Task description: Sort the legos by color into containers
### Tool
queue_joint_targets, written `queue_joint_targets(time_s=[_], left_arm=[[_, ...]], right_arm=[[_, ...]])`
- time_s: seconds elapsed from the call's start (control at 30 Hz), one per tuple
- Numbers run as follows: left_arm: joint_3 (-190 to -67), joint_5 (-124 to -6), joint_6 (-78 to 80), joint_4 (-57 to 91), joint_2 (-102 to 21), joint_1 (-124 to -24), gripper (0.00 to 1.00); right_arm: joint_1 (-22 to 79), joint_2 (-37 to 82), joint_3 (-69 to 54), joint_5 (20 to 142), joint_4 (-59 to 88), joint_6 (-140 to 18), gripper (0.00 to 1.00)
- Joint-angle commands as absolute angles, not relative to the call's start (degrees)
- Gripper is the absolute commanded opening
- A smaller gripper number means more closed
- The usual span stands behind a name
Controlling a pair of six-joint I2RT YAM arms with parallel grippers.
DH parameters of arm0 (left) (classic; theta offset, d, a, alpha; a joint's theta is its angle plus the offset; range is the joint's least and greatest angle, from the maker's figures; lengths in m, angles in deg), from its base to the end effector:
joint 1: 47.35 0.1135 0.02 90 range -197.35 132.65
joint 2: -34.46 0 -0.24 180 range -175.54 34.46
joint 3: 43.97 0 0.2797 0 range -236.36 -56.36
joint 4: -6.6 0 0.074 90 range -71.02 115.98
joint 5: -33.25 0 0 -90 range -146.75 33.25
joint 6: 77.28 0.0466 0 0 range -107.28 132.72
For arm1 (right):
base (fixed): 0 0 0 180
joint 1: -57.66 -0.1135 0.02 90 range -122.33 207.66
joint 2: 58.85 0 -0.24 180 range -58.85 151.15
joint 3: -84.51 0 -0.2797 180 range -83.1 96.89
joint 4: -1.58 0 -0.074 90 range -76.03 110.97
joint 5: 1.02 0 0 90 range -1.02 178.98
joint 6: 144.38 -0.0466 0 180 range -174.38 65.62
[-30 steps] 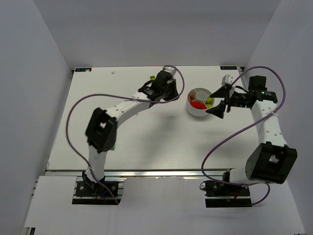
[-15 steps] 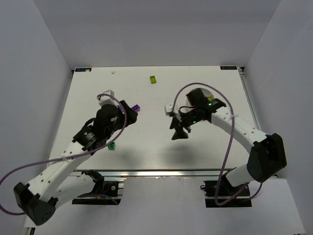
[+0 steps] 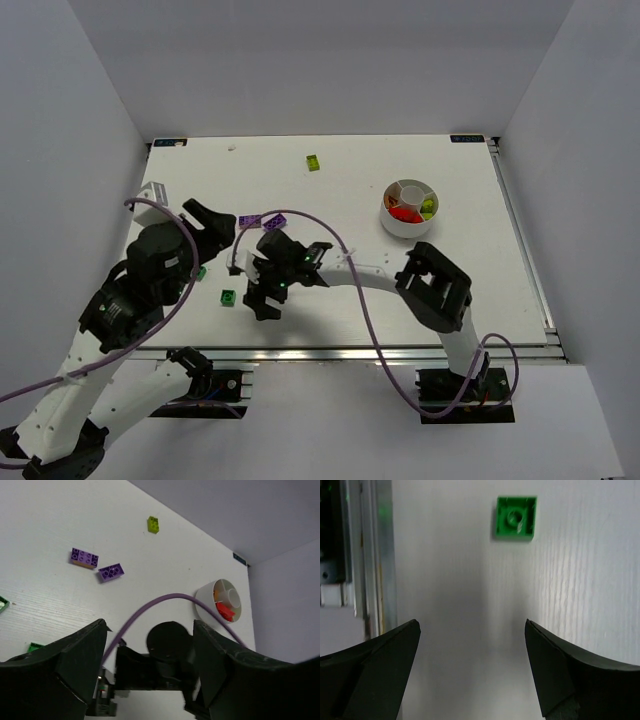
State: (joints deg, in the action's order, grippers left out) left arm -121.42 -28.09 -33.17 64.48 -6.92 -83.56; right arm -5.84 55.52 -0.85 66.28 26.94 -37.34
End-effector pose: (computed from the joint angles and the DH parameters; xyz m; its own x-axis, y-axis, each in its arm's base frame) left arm 0.1525 -0.0840 0.3941 -0.3229 -0.5445 -0.7742 -0.1045 0.8335 -0.5426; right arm 0.1913 0.4241 0.1548 -0.0246 -0.6552 -0.7551 -0.9982 -0.0253 0.0544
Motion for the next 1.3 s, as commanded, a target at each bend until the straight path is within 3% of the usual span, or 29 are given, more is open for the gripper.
queue_joint_targets(time_s=[0.0,0.4,0.7,0.83,0.93,1.0,1.13,1.27], left_arm=[[-126.1,-25.6,-31.8,67.9,-5.2,-83.4,0.79],[-127.2,-26.0,-33.8,69.3,-2.4,-83.4,0.80],[-124.7,-25.2,-36.0,70.4,0.8,-83.4,0.80],[-123.2,-24.8,-36.5,70.0,1.2,-83.4,0.78],[-122.2,-24.0,-37.1,69.8,1.4,-83.4,0.75],[-121.1,-23.5,-37.5,69.3,1.8,-83.4,0.70],[-118.8,-23.8,-37.5,66.5,2.1,-83.4,0.65],[-117.8,-24.4,-36.9,64.7,1.0,-83.4,0.62]], right_arm=[[-7.4,58.7,5.8,71.1,17.1,-45.5,0.90],[-11.7,73.4,21.0,81.1,16.5,-44.1,0.89],[-11.7,75.6,21.1,84.9,17.1,-39.9,0.78],[-11.5,74.5,18.8,84.4,16.3,-38.6,0.63],[-10.9,70.2,15.0,81.4,14.6,-38.0,0.38],[-10.3,67.6,12.4,79.3,14.0,-37.7,0.30],[-7.6,58.2,4.9,69.9,12.4,-35.1,0.04],[-3.1,49.6,-3.5,60.4,16.5,-32.3,0.00]])
